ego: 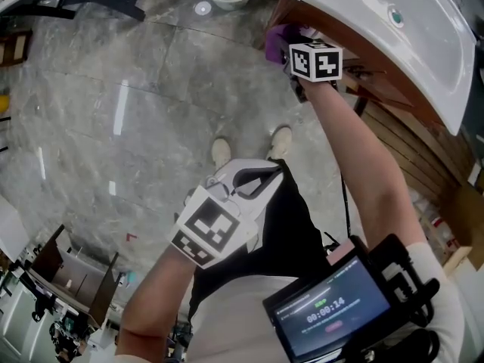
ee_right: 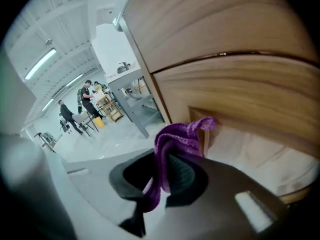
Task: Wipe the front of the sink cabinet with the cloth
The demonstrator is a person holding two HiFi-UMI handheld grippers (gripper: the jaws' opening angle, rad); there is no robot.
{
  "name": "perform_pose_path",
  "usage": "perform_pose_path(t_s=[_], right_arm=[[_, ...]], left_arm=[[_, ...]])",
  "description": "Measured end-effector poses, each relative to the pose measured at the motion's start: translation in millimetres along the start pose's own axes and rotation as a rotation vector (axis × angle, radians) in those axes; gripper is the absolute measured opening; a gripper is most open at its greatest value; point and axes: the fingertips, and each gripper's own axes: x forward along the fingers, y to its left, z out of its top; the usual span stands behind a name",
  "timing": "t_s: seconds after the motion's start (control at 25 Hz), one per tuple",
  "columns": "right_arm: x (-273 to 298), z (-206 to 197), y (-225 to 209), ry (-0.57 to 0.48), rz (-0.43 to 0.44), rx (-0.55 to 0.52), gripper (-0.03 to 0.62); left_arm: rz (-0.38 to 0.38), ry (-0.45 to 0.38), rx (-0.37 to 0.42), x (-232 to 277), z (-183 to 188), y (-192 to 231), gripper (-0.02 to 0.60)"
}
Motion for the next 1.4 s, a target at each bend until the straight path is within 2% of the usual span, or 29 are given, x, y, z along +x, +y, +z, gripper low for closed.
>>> perform_pose_path(t_s=[0.2, 0.36, 0.6, 0.76, 1.16, 1.4], right_arm=[[-3, 1, 15, -0.006, 0.053, -0.034, 0.055], [-23, -16, 20, -0.005, 0.074, -0.041, 0.055], [-88, -65, -14, -0.025, 0.025, -0.007, 0.055], [-144, -110, -67, -0.025, -0.06, 0.056, 0.055], [-282, -228, -249, 0.033, -0.357, 0.168, 0.055], [-322, -254, -331, 0.058, -0.488, 0.209, 0.055]], left_arm=[[-0.006, 0.001, 0.006, 1, 1, -1, 0.008], [-0.023, 0.017, 0.018, 6, 0, -7, 0.008], [-0.095, 0.061, 0.065, 32, 5, -33, 0.008], [-0.15, 0.102, 0.11, 64, 11, -56, 0.008], [-0.265, 0.189, 0.194, 157, 27, -114, 0.008], [-0.291, 0.213, 0.204, 196, 36, -130, 0.008]])
